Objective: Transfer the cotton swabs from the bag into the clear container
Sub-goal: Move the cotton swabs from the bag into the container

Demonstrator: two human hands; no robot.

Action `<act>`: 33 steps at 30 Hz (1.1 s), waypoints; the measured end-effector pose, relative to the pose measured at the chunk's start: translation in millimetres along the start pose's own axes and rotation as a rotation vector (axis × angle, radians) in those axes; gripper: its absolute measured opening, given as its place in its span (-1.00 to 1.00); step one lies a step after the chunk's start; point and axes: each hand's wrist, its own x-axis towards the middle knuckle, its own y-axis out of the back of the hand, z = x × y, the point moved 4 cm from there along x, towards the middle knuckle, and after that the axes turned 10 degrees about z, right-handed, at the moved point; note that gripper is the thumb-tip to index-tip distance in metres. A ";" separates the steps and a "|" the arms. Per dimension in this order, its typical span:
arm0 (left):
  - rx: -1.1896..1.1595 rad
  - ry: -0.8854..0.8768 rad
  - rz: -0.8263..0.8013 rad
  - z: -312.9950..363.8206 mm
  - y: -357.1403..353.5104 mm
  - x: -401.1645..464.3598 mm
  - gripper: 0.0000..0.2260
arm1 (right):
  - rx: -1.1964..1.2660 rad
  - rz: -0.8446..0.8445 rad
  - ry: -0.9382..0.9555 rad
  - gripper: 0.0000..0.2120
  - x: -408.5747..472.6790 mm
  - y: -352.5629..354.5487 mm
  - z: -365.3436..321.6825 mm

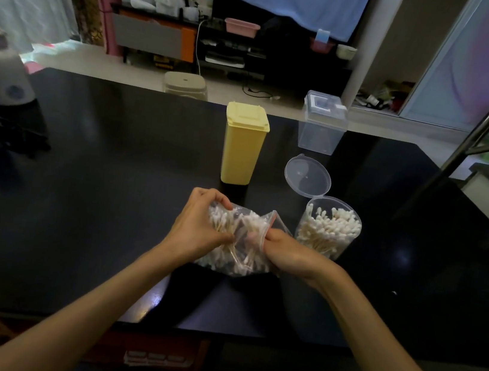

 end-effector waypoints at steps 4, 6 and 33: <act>-0.015 -0.104 -0.083 4.0 -4.9 -2.1 -0.54 | -0.079 0.165 -0.018 -0.69 3.9 6.7 6.3; 0.023 -0.130 -0.113 3.9 -6.9 -3.1 -0.57 | -0.130 0.141 -0.049 -0.71 3.7 8.7 9.2; 0.124 0.013 -0.099 -6.3 3.9 6.9 -0.60 | 0.244 -0.079 -0.237 -0.74 -10.6 22.7 6.8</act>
